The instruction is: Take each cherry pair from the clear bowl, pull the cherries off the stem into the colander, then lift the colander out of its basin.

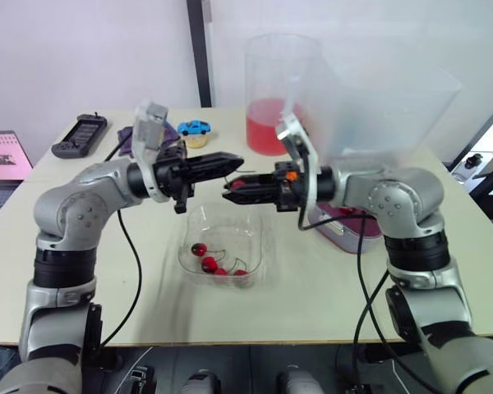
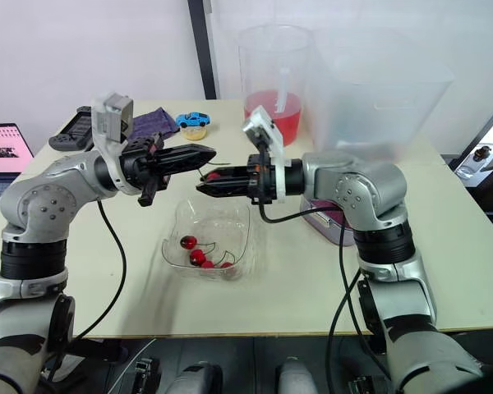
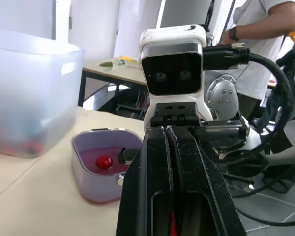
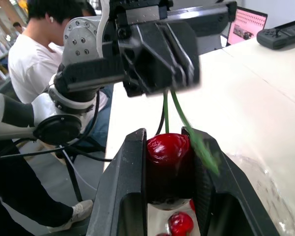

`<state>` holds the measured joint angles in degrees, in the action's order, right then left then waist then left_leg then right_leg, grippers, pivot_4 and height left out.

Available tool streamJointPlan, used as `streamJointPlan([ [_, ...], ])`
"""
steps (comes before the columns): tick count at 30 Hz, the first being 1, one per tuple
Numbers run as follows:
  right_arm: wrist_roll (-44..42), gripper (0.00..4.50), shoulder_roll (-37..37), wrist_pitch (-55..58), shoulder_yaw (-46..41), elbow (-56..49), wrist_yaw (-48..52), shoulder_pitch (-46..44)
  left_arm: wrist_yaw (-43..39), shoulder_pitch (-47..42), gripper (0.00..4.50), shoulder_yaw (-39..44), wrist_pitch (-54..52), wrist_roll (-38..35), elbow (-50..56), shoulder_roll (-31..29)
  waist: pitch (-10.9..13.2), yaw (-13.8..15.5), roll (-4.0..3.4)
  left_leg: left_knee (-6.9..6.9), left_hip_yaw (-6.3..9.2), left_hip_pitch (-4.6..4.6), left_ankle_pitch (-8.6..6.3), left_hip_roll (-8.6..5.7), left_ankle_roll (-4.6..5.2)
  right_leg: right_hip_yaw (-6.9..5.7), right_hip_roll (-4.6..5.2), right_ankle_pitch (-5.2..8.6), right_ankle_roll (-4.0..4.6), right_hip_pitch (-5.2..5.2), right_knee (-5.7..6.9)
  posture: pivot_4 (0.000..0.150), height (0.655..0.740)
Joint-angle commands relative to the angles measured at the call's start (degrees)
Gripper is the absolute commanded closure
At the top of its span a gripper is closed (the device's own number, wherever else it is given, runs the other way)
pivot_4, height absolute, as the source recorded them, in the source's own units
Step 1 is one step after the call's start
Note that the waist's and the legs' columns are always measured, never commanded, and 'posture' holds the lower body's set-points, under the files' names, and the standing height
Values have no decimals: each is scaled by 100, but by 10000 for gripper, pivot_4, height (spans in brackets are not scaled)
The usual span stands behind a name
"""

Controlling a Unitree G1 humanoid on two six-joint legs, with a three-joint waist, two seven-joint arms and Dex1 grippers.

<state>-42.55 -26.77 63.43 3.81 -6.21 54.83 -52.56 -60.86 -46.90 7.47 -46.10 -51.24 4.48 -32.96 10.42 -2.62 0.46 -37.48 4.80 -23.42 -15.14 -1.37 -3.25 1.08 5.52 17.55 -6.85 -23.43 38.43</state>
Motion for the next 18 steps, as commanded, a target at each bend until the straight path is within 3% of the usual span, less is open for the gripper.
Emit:
streamJointPlan([
  [1,-117,38366,-127,18,-69,-28,94,209,-19,-96,45000,211,164,-62,93,-51,1,-1,-1,0,0,0,0,0,0,1,1,0,0,-1,-1,1500,7337],
  [9,-275,38366,-188,61,-401,56,-62,340,-4,-47,45000,250,150,-81,132,-92,1,-19,-1,3,-1,2,-1,3,1,3,-4,0,0,-3,-1,1500,7337],
  [13,-141,38366,-565,-45,-562,190,-19,214,8,-55,45000,257,142,-83,134,-103,1,6,-1,2,-1,1,-1,3,1,4,-3,0,0,-2,-1,1500,7337],
  [18,1193,38366,-2198,-1149,-62,1086,517,-154,104,100,45000,322,162,-60,208,-119,2,43,-1,-1,-11,-1,-11,-7,20,1,4,0,0,4,-10,1500,7337],
])
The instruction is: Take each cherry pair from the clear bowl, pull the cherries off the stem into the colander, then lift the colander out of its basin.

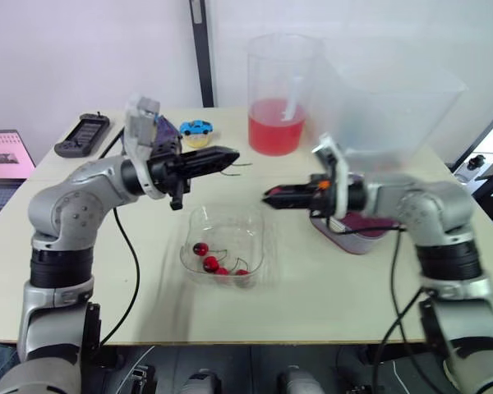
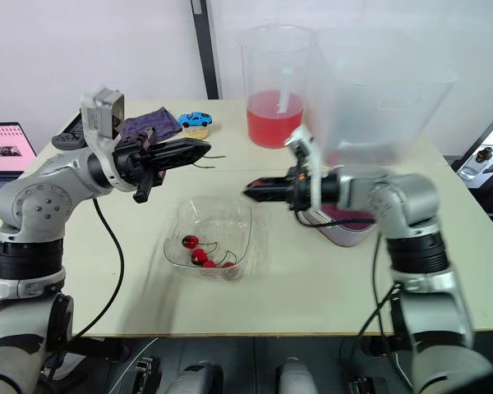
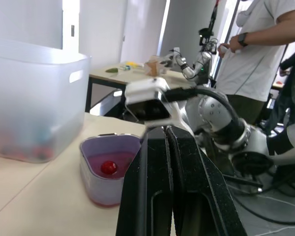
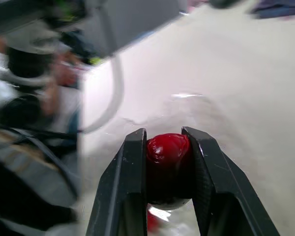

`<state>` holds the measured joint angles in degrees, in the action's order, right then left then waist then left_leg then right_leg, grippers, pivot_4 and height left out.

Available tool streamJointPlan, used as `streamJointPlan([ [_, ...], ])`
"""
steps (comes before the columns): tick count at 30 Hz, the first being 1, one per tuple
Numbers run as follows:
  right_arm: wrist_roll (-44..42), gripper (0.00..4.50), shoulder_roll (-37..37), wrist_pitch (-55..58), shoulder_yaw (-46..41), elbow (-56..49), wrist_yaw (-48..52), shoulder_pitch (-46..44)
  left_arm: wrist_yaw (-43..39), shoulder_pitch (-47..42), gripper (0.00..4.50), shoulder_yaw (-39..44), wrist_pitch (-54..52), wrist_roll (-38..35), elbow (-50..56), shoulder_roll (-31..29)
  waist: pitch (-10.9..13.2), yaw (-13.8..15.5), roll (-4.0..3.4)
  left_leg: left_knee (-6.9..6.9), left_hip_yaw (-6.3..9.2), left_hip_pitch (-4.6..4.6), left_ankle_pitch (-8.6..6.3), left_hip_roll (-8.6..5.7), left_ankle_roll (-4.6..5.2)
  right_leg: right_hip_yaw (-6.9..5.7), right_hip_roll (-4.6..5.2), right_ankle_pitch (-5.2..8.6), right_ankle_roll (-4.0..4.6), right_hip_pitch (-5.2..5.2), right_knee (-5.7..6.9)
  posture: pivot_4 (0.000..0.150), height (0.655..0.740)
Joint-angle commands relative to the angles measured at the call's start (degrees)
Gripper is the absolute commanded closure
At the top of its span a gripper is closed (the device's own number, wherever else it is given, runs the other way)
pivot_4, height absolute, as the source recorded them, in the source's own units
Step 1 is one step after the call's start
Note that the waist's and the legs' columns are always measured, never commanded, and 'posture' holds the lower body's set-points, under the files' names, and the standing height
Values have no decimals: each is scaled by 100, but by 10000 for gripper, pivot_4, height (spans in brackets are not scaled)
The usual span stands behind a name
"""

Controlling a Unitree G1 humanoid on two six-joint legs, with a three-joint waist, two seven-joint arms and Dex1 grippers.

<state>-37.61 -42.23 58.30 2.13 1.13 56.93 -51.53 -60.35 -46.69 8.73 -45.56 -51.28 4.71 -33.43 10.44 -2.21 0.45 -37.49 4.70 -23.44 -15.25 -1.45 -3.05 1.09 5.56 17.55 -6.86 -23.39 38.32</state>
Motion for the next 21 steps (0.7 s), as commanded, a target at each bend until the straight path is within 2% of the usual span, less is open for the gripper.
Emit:
streamJointPlan([
  [1,984,38366,-911,-862,257,597,385,-315,74,123,45000,216,114,-61,205,-76,0,-5,0,2,-3,0,-1,-1,2,0,0,0,0,0,-3,1500,7337],
  [4,1710,38366,-1368,-1540,617,1352,635,-428,127,251,45000,263,134,-55,275,-92,1,-46,2,6,-10,1,-2,4,4,0,-3,0,0,-1,-6,1500,7337],
  [9,2595,38366,-1426,-2364,1120,2193,883,-170,188,488,45000,278,203,19,418,-129,1,-126,2,8,-21,5,0,15,-1,8,-10,0,0,-4,-2,1500,7337],
  [11,2775,28607,-1360,-2559,1158,2400,881,-130,204,533,45000,266,228,41,458,-163,1,-123,2,8,-21,5,5,14,-9,8,-9,0,0,-4,-3,1500,7337],
  [12,2826,26247,-1335,-2610,1145,2461,900,-135,208,557,45000,264,233,38,480,-182,1,-124,1,8,-22,4,7,14,-13,9,-8,0,0,-4,-3,1500,7337],
  [17,2955,1321,-1358,-2716,1004,2594,1101,-363,181,656,45000,265,228,52,546,-314,2,-115,0,7,-20,3,9,14,-16,9,-7,0,0,-5,-4,1500,7337],
  [21,2833,523,-1516,-2600,849,2531,1660,-870,193,655,45000,344,182,34,516,-472,4,-101,-3,7,-21,3,9,13,-16,9,-7,0,0,-5,-4,1500,7337],
])
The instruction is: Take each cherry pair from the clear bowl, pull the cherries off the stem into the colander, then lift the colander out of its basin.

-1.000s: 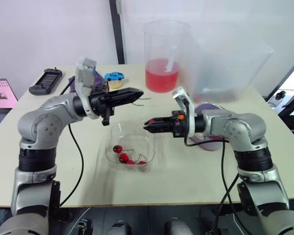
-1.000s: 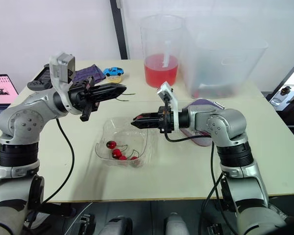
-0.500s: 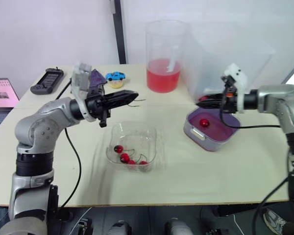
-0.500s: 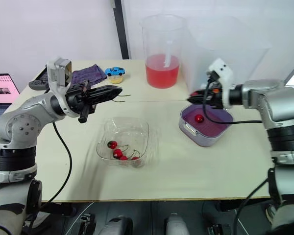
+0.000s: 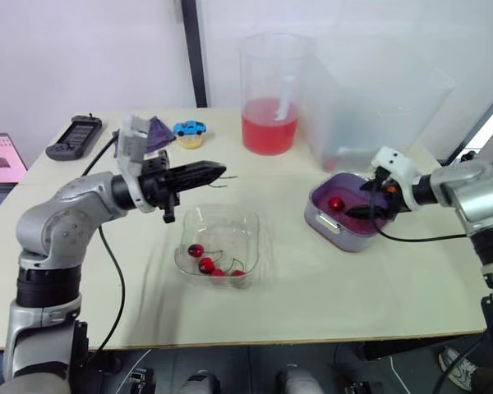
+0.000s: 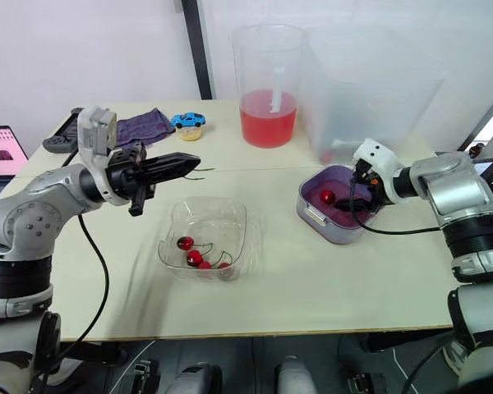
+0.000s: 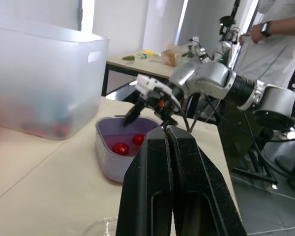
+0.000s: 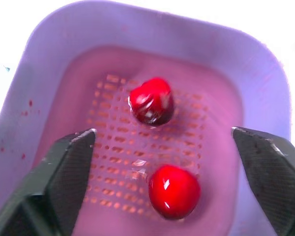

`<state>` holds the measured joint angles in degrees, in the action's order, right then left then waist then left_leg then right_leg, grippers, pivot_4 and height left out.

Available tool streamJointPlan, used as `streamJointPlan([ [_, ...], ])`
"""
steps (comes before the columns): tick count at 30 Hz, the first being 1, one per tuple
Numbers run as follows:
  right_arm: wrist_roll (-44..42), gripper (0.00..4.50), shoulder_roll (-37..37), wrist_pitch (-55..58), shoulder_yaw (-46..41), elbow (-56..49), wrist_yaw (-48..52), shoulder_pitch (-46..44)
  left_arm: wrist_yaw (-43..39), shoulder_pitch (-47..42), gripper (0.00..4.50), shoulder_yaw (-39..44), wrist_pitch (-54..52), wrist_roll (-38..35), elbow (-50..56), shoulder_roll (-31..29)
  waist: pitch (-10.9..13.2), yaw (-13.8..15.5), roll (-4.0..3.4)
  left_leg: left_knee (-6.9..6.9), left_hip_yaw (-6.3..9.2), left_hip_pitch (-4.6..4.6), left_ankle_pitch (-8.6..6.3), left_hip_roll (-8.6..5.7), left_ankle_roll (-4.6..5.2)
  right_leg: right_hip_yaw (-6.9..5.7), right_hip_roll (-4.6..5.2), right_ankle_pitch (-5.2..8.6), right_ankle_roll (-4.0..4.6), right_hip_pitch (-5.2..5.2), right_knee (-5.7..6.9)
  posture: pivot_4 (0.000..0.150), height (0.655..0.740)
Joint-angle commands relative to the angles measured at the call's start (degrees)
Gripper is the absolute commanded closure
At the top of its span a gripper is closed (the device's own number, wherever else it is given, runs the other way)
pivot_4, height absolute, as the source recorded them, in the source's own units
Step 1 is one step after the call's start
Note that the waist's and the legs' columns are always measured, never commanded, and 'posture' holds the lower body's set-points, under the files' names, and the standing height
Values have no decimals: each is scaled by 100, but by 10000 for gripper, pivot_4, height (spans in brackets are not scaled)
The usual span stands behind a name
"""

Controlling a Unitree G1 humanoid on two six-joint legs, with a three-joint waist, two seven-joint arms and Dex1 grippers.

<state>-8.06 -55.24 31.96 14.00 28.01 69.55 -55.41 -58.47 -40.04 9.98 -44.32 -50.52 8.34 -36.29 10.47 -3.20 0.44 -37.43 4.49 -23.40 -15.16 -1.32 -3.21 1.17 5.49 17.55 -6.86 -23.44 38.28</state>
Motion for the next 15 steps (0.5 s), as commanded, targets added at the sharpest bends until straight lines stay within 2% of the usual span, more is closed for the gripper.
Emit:
streamJointPlan([
  [1,-313,523,-198,206,-452,-266,587,-678,26,38,45000,283,33,-54,153,-256,4,-9,-7,1,0,0,0,0,0,0,0,0,0,-1,-1,1500,7337],
  [4,-928,523,-88,760,-709,-758,1182,-1094,173,284,45000,523,-64,-135,216,-448,8,-39,-15,11,9,2,0,1,0,6,-1,0,0,-6,0,1500,7337],
  [8,-1981,523,101,1755,-878,-1934,1841,-1228,412,956,45000,1018,-257,-317,475,-708,8,-58,-14,14,23,2,-1,7,2,1,-4,0,0,-3,-3,1500,7337],
  [11,-2577,523,488,2188,-914,-2673,1822,-1237,571,1751,45000,1591,-346,-410,604,-888,8,-61,-14,11,24,2,-12,9,22,2,-2,0,0,-4,0,1500,7337],
  [15,-2615,523,1116,2052,-731,-2949,1478,-1256,879,3119,45000,2320,-433,-300,475,-890,7,-59,-15,13,25,4,-13,9,23,3,1,0,1,-6,6,1500,7337],
])
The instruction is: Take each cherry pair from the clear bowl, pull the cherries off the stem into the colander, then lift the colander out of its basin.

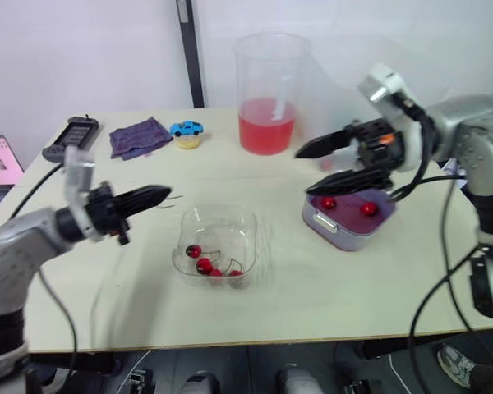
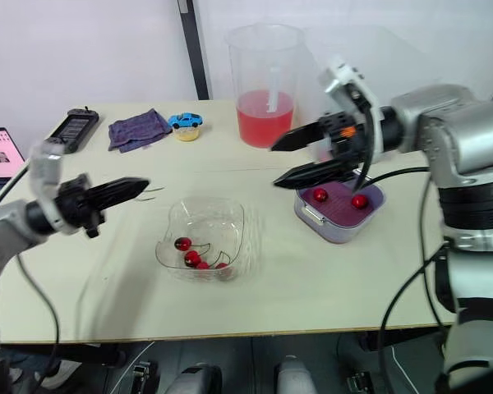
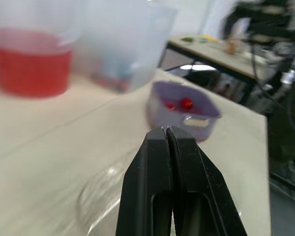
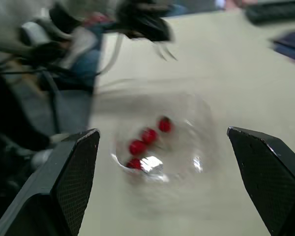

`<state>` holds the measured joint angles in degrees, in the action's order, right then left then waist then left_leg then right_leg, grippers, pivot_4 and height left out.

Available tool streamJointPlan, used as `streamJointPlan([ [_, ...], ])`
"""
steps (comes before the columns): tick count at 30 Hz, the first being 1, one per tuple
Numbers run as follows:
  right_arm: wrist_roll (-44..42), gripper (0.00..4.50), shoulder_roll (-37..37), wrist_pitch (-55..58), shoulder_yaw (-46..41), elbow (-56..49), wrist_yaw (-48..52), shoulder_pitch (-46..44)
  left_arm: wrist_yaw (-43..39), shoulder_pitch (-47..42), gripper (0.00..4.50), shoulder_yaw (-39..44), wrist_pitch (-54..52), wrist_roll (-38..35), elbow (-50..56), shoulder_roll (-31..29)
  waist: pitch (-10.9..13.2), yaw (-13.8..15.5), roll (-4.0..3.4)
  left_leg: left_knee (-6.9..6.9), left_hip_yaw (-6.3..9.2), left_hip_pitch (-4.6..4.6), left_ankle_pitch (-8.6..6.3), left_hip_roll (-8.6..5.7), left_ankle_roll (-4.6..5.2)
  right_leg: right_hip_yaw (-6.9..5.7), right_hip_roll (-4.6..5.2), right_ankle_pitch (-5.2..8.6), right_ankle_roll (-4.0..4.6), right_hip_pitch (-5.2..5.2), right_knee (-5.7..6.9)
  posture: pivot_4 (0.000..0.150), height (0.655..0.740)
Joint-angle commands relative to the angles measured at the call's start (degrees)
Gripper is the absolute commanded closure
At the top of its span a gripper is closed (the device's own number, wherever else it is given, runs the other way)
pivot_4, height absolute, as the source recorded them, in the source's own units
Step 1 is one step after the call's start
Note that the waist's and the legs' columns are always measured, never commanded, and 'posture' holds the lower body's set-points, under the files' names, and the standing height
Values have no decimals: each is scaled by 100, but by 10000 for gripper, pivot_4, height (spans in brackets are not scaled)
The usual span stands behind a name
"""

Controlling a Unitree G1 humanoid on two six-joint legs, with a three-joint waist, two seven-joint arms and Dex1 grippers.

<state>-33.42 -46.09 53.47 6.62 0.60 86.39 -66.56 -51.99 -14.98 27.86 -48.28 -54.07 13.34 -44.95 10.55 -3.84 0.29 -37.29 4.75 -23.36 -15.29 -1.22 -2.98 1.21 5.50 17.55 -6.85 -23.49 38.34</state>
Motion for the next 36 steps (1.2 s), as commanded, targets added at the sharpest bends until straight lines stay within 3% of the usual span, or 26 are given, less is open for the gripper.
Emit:
streamJointPlan([
  [1,-62,523,283,-125,35,-218,-250,-146,333,815,45000,566,-25,135,-54,-11,-1,10,1,1,-1,-1,0,0,0,0,1,0,0,-3,-2,1500,7337],
  [5,195,523,534,-433,283,-19,-382,-186,874,1443,45000,416,21,348,-100,370,-3,179,5,-4,2,-3,0,-4,-1,-2,10,0,0,1,-3,1500,7337],
  [10,406,523,660,-698,411,211,-491,-250,864,1909,45000,413,400,685,-532,626,-4,232,12,-4,1,-5,1,-11,-2,-3,14,0,0,0,-6,1500,7337],
  [13,421,0,699,-700,425,230,-550,-227,1006,1786,36345,531,558,791,-964,652,-4,268,12,-1,2,-5,1,-10,-3,-6,8,-1,1,-3,-6,1500,7337],
  [20,364,0,689,-584,437,126,-655,-130,1090,1589,1031,882,758,842,-1243,387,-4,261,12,1,1,-5,1,-9,-3,-7,9,-1,2,-5,-6,1500,7337],
  [24,285,0,603,-410,423,-25,-674,-19,1431,1443,406,1412,737,703,-1217,205,-4,262,13,3,0,-5,1,-7,-2,-7,8,-2,2,-8,-5,1500,7337],
  [28,159,0,470,-110,351,-351,-773,201,1279,1475,406,1777,612,377,-516,-51,-7,269,23,3,1,-6,1,-5,-2,-7,13,-2,3,-7,-7,1500,7337],
  [36,400,0,348,69,762,-821,-1073,312,-1158,2564,406,1504,1244,761,971,-1386,-5,258,16,14,-11,-2,1,-5,-3,-2,9,-3,5,-6,-15,1500,7337],
])
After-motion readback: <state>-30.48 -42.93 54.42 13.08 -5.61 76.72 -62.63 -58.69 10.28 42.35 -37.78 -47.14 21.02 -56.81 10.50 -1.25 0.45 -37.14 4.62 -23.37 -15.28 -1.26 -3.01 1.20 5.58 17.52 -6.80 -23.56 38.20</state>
